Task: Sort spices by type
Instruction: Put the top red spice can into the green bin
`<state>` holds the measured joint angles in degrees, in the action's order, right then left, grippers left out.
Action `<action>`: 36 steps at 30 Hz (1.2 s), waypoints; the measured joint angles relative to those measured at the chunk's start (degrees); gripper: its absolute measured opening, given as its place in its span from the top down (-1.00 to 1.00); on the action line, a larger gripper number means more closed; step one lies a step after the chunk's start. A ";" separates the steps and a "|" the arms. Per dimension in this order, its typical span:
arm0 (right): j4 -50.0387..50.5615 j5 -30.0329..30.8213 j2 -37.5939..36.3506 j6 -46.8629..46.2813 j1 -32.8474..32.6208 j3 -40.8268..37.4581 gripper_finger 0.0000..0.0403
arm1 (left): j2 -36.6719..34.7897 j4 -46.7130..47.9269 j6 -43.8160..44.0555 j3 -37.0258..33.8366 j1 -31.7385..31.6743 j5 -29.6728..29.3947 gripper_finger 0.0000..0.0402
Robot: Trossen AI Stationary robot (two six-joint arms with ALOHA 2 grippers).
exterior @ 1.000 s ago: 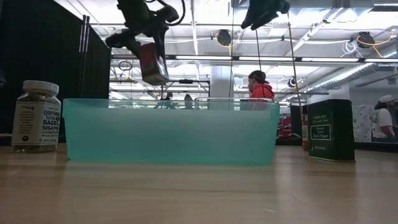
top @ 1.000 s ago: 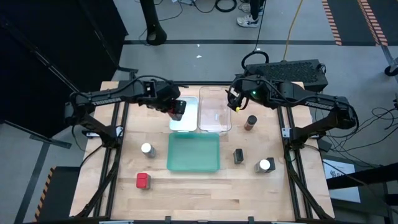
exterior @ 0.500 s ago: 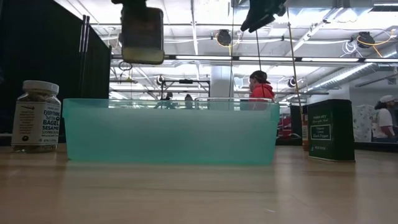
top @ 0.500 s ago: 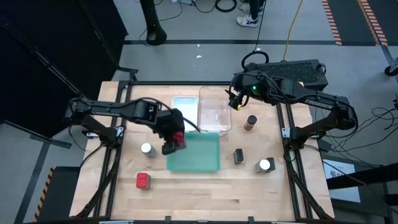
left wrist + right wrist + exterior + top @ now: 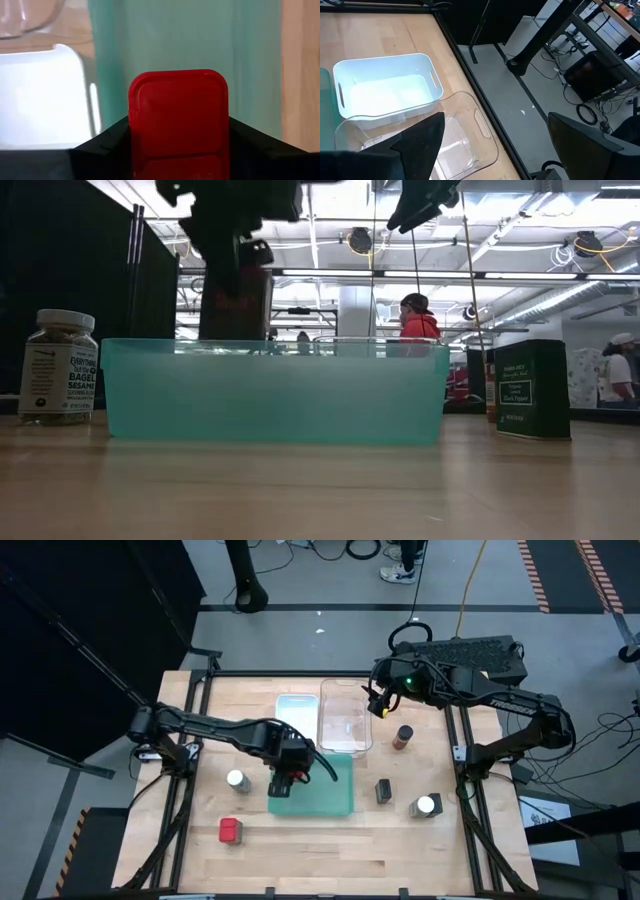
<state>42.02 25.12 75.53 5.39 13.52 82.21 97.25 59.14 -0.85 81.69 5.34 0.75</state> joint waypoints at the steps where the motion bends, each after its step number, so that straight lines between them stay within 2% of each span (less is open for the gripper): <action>1: 0.00 0.01 0.00 0.00 0.00 0.00 -0.67 | 0.37 -0.10 0.01 -0.18 0.01 0.05 -0.13; 9: 0.02 0.02 0.00 0.00 0.00 0.00 -0.67 | -0.82 -3.49 1.31 -3.02 -0.11 1.88 -0.13; 15: 0.02 0.03 0.00 -0.22 0.00 0.00 -0.67 | -1.95 -8.66 1.26 -7.57 -0.11 5.86 -0.13; 19: 0.02 0.04 0.00 -0.55 0.00 0.00 -0.67 | -4.56 -13.89 1.75 -10.94 0.19 4.94 -0.13; 25: 0.02 0.05 0.00 -1.29 0.00 0.00 -0.67 | -4.85 -13.54 -2.62 -12.56 0.70 2.62 -0.13; 36: -0.12 0.07 0.00 -1.77 0.00 0.00 -0.67 | -4.83 -15.14 -1.79 -13.87 0.70 3.29 -0.13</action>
<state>41.90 25.19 75.53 3.62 13.52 82.21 92.42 44.01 -2.63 67.81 6.04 4.05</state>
